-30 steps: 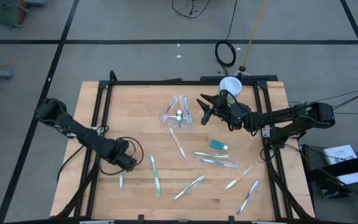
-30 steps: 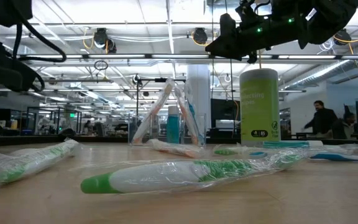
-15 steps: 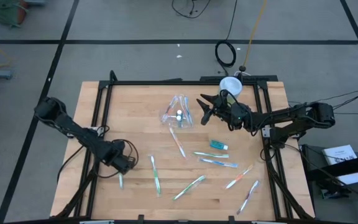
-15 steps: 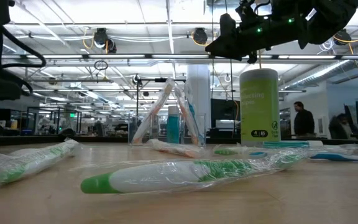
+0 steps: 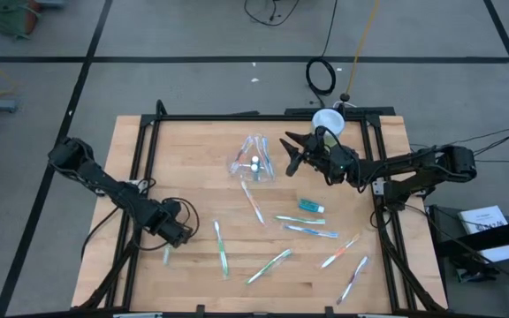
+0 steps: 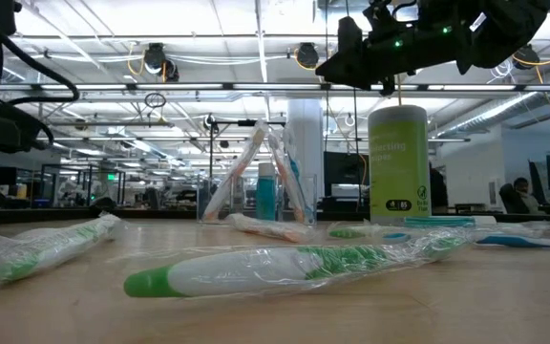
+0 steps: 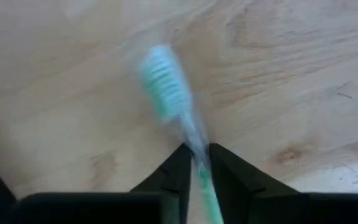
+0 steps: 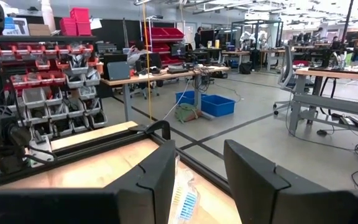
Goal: Pick & Place toothbrushing station
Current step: Put the green toothbrush into the transparent organizer
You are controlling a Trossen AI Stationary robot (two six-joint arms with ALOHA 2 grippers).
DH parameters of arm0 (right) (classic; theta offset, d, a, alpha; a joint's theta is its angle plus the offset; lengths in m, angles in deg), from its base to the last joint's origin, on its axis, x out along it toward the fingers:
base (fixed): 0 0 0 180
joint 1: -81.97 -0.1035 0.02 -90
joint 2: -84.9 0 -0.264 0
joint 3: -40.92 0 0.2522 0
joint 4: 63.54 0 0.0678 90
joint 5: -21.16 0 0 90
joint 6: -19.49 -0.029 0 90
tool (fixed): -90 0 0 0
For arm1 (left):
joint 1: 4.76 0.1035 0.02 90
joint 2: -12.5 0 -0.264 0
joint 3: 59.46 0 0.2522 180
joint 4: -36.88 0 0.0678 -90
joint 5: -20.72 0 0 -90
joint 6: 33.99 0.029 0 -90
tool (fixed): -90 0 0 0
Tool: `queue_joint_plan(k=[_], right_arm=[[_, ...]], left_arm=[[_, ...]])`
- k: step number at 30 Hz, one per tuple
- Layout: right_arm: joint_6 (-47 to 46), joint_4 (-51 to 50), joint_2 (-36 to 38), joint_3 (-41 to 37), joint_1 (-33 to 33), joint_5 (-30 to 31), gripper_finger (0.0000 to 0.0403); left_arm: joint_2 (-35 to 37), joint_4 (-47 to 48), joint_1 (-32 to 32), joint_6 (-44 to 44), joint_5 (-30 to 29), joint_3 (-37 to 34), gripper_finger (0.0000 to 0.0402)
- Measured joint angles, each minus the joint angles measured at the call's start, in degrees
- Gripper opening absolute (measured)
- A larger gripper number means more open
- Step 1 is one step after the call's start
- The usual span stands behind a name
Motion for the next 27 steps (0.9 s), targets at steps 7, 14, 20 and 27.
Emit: queue_joint_plan(k=[7, 14, 20, 27], right_arm=[[1.1, 0.3, 0.0, 0.0, 0.0, 0.0, 0.0132], [-0.2, -0.5, 0.0, 0.0, 0.0, -0.1, 0.0132], [-0.2, -0.5, 0.0, 0.0, 0.0, -0.1, 0.0132], [-0.7, -4.2, 0.0, 0.0, -1.0, -0.2, 0.0132]], left_arm=[[-0.2, -3.5, 1.6, 4.9, -8.3, 1.2, 0.0015], [3.7, -2.6, 2.9, 17.9, -26.2, 9.2, 0.0007], [8.5, -11.7, 9.2, 34.4, -47.1, 12.5, 0.0020], [9.1, -43.9, 19.3, 79.1, -42.0, 12.6, 0.0005]])
